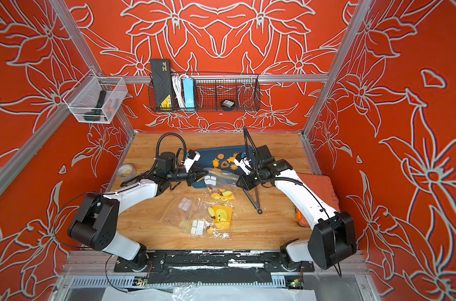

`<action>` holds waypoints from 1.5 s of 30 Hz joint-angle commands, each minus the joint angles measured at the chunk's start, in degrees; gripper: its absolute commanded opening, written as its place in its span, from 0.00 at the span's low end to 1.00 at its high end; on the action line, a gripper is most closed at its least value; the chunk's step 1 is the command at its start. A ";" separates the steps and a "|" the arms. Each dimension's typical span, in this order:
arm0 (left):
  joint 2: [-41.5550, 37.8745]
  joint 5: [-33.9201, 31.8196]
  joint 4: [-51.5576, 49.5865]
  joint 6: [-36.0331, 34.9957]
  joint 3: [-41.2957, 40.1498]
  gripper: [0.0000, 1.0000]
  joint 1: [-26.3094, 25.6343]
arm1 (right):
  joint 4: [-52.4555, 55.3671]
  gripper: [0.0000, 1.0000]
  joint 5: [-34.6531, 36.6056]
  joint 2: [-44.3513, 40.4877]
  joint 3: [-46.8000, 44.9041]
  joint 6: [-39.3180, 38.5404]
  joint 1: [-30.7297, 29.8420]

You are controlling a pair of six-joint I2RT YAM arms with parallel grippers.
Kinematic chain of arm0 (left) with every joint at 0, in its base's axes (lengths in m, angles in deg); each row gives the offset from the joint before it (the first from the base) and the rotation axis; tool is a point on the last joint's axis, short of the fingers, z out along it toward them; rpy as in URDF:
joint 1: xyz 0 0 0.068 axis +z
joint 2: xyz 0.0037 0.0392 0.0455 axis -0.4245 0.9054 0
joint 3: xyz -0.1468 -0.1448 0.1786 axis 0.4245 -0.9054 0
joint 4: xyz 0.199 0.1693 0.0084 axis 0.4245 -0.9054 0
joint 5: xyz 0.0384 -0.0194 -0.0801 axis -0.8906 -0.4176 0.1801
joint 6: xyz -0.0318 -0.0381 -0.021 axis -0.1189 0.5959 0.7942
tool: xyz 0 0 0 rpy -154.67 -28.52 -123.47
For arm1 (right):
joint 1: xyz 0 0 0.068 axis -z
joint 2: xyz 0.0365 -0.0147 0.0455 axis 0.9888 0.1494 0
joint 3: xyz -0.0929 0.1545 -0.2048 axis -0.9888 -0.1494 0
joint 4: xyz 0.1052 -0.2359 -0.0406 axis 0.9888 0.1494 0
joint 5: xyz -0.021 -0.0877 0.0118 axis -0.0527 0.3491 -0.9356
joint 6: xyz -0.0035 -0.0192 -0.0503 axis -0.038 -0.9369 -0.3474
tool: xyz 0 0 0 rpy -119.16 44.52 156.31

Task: Put the cookies into a resealable bag to prevent moisture
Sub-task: Close the ziploc bag at the center of the board.

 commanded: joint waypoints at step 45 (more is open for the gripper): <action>0.10 1.26 -0.06 -1.16 1.12 0.00 0.30 | -7.35 0.24 -1.40 3.87 1.72 -1.83 -0.64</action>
